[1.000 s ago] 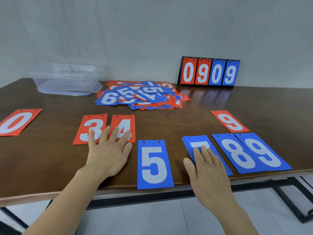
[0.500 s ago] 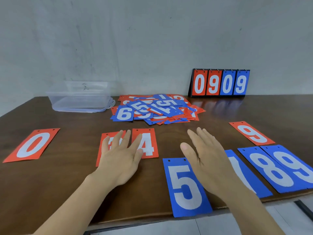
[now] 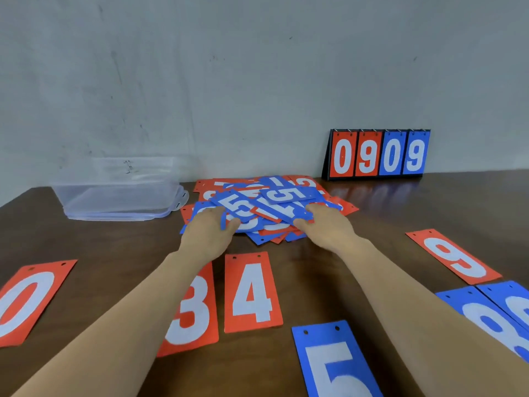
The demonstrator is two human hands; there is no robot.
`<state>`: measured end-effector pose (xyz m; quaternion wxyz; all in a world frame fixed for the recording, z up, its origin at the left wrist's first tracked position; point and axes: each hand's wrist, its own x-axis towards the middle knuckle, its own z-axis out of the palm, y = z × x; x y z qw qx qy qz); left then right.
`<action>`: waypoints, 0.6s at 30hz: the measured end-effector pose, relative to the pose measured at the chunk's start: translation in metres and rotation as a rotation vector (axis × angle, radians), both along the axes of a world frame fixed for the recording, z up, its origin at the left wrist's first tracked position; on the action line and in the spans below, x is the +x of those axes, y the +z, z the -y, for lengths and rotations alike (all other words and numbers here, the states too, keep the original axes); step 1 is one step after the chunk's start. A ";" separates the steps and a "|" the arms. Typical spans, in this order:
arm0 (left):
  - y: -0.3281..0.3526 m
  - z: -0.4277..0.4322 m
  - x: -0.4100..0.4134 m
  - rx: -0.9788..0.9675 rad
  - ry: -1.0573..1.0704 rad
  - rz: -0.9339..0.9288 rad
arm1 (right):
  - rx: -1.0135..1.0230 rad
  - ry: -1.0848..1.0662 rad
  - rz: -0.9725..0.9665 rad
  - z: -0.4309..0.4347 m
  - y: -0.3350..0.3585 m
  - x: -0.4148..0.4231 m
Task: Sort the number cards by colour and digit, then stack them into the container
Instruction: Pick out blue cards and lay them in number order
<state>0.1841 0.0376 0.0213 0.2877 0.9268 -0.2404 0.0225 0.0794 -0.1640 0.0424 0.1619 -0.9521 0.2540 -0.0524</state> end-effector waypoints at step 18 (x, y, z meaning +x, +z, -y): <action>-0.012 0.050 0.136 0.329 0.098 -0.146 | 0.057 -0.156 -0.036 0.068 -0.043 0.146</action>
